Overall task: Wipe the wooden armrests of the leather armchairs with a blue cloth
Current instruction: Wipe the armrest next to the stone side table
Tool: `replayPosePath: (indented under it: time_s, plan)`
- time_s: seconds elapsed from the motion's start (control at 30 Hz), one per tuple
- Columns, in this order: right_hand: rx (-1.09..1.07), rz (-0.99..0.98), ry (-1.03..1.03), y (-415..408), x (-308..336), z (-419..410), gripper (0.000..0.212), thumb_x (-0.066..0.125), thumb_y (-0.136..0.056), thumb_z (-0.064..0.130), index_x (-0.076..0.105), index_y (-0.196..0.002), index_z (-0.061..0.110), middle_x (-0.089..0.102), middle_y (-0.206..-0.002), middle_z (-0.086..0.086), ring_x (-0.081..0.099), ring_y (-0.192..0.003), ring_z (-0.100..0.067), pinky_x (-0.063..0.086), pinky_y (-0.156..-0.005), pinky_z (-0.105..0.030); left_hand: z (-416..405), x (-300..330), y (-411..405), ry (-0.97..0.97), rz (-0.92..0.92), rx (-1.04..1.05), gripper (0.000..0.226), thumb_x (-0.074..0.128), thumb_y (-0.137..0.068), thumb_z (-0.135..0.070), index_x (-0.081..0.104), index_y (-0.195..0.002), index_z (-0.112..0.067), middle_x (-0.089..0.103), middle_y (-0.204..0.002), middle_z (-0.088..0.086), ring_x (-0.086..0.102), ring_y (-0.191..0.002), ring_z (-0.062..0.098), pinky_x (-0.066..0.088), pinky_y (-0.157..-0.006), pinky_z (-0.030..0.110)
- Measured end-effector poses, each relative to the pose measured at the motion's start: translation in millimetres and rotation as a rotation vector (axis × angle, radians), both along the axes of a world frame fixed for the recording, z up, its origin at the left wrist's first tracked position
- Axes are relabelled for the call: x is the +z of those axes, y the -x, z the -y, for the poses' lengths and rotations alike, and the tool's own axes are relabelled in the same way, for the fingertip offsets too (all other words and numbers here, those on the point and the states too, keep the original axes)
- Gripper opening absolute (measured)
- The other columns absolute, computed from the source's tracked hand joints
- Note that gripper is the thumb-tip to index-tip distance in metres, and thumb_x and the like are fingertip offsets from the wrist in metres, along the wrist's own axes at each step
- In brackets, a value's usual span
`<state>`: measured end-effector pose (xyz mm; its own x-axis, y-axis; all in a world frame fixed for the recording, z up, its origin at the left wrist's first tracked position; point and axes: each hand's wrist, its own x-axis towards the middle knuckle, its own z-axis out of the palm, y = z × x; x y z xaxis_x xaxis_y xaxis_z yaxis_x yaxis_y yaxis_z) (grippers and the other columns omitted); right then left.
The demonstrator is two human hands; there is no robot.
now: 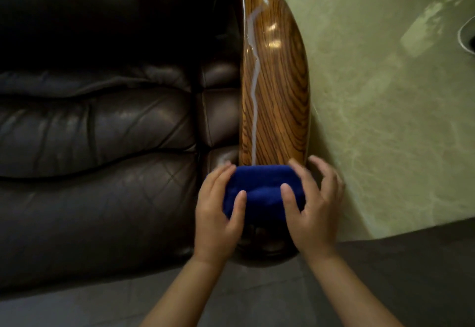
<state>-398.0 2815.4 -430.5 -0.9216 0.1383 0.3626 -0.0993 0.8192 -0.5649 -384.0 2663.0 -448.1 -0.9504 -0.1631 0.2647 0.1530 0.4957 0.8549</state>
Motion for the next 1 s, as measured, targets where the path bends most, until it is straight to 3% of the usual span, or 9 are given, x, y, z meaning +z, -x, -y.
replayPosePath:
  time_s: [0.07, 0.17, 0.4, 0.53, 0.67, 0.77, 0.9, 1.0]
  plan:
    - [-0.081, 0.057, -0.009, 8.7, -6.6, 12.0, 0.061, 0.032, -0.089, 0.049, 0.024, -0.144, 0.022, 0.021, -0.153, -0.017, 0.015, -0.141, -0.033, 0.018, -0.111, -0.057, -20.6, -3.9, 9.0, 0.068, -0.011, 0.064, 0.056, 0.033, -0.093, -0.033, 0.015, -0.144, -0.021, 0.011, -0.154, -0.002, 0.006, -0.144, 0.007, 0.008, -0.118, 0.024]
    - [-0.087, 0.127, -0.065, 21.5, -19.9, 22.1, 0.066, 0.024, -0.091, 0.052, -0.003, -0.145, 0.027, -0.007, -0.155, -0.010, -0.008, -0.143, -0.025, 0.007, -0.114, -0.056, -42.7, -9.9, 30.2, 0.147, 0.091, 0.101, 0.058, 0.022, -0.093, -0.035, -0.009, -0.141, -0.026, -0.015, -0.152, -0.008, -0.014, -0.142, 0.006, 0.000, -0.119, 0.037]
    - [-0.094, 0.104, -0.192, 85.5, -6.9, 21.2, 0.066, 0.028, -0.092, 0.051, 0.002, -0.147, 0.026, 0.004, -0.157, -0.016, 0.002, -0.144, -0.030, 0.019, -0.112, -0.057, -41.3, -1.5, 92.4, 0.187, 0.069, 0.086, 0.058, 0.023, -0.094, -0.034, -0.012, -0.140, -0.031, -0.019, -0.149, -0.015, -0.015, -0.142, 0.006, 0.000, -0.118, 0.039]
    - [-0.096, 0.101, -0.222, 137.2, 10.1, 22.8, 0.064, 0.025, -0.092, 0.051, 0.004, -0.147, 0.026, 0.006, -0.157, -0.015, 0.006, -0.144, -0.030, 0.022, -0.112, -0.056, -34.7, 18.6, 145.3, 0.178, 0.045, 0.043, 0.057, 0.024, -0.095, -0.031, -0.009, -0.141, -0.028, -0.013, -0.152, -0.010, -0.011, -0.143, 0.009, 0.006, -0.119, 0.045]
    - [-0.026, 0.144, -0.264, 194.6, 35.8, 23.5, 0.065, 0.025, -0.091, 0.051, 0.000, -0.147, 0.029, -0.002, -0.157, -0.014, 0.001, -0.144, -0.030, 0.015, -0.113, -0.058, -33.4, 45.2, 202.7, 0.253, 0.134, 0.063, 0.057, 0.027, -0.096, -0.029, 0.000, -0.146, -0.023, -0.004, -0.158, 0.001, -0.007, -0.145, 0.016, 0.007, -0.117, 0.050]
    - [0.018, 0.103, -0.293, 189.8, 45.6, 17.3, 0.064, 0.028, -0.093, 0.050, -0.001, -0.147, 0.030, -0.008, -0.157, -0.011, -0.007, -0.144, -0.027, 0.004, -0.109, -0.061, -27.5, 55.2, 200.1, 0.294, 0.094, 0.064, 0.062, 0.029, -0.096, -0.031, -0.007, -0.145, -0.025, -0.016, -0.156, -0.002, -0.015, -0.143, 0.014, -0.003, -0.116, 0.050]
    - [0.179, 0.174, -0.376, 142.7, 31.3, 15.3, 0.059, 0.025, -0.094, 0.039, -0.001, -0.146, 0.031, -0.006, -0.157, -0.004, -0.004, -0.145, -0.023, 0.013, -0.114, -0.056, -17.8, 39.8, 154.9, 0.334, 0.094, -0.224, 0.059, 0.021, -0.092, -0.035, -0.011, -0.141, -0.030, -0.024, -0.149, -0.016, -0.020, -0.141, 0.004, -0.003, -0.119, 0.042]
    - [0.199, 0.300, -0.465, 152.7, 29.4, 14.1, 0.059, 0.017, -0.093, 0.040, -0.009, -0.145, 0.032, -0.012, -0.156, -0.001, -0.012, -0.143, -0.024, 0.006, -0.115, -0.052, -11.4, 33.8, 164.4, 0.369, 0.184, -0.347, 0.054, 0.016, -0.093, -0.037, -0.018, -0.135, -0.039, -0.027, -0.145, -0.025, -0.025, -0.138, -0.001, -0.006, -0.117, 0.034]
